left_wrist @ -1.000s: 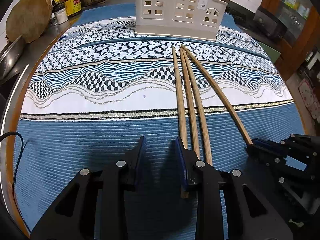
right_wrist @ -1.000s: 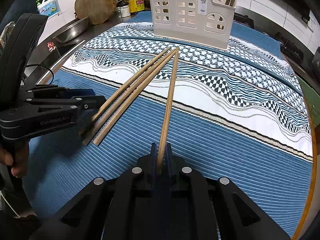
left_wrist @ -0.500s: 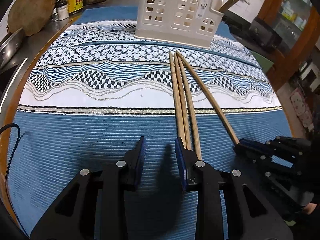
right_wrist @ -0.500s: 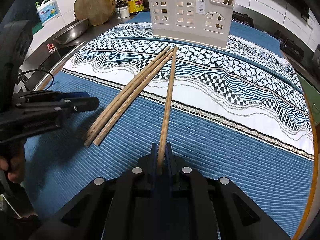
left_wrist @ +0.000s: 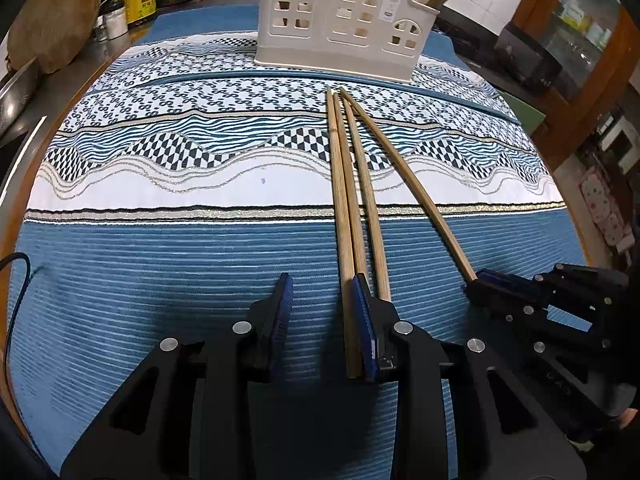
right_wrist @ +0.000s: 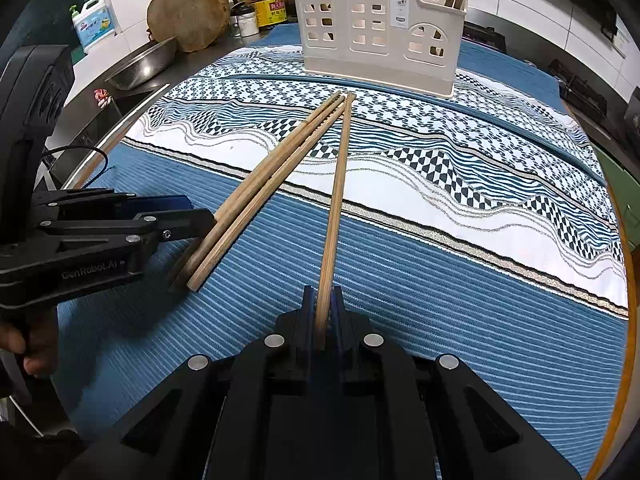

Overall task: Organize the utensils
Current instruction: 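Close right gripper on a chopstick while left gripper closes on another chopstick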

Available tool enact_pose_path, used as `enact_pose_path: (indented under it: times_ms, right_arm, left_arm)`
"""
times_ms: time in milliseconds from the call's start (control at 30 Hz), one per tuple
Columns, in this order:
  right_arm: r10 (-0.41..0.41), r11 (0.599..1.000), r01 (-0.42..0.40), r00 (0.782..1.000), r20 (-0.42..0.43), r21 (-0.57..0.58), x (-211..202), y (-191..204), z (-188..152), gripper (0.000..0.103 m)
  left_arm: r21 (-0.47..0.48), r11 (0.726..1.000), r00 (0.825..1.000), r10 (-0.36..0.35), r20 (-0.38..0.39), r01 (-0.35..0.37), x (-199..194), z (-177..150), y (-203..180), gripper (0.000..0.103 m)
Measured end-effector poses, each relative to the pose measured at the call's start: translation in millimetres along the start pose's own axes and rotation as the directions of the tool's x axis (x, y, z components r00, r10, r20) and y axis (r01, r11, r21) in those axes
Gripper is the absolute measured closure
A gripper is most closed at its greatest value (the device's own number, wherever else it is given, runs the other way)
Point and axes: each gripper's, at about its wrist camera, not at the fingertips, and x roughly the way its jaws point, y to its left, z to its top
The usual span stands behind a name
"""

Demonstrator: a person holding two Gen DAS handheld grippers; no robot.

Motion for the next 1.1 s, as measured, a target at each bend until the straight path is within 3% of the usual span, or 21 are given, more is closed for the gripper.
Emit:
enact_pose_path:
  times_ms: [167,267,467,767,900,1100]
  right_arm:
    - [0.000,1.000,0.000,1.000,0.000,-0.001,0,-1,0,0.095]
    - [-0.002,1.000,0.002,1.000,0.000,-0.003,0,-1,0,0.095]
    - [-0.004,1.000,0.004,1.000,0.001,-0.005,0,-1,0,0.095]
    - [-0.006,1.000,0.006,1.000,0.004,-0.008,1,-3,0,0.094]
    - [-0.003,1.000,0.003,1.000,0.007,0.000,-1,-5,-1,0.095]
    - [-0.014,1.000,0.014,1.000,0.011,0.015,-5,-11,-3,0.096]
  left_arm:
    - [0.021,0.999,0.999,0.035,0.011,-0.035,-2,-1,-2,0.072]
    - [0.006,1.000,1.000,0.013,0.000,-0.013,0,-2,-4,0.072]
    - [0.050,0.997,0.998,0.064,0.016,-0.065,2,-6,-13,0.076]
    - [0.024,0.997,0.997,0.070,0.019,-0.070,1,-7,-12,0.076]
    - [0.094,0.989,0.993,0.114,-0.013,-0.112,5,-2,-20,0.075]
    - [0.095,0.994,0.998,0.064,-0.016,-0.062,3,-3,-12,0.075]
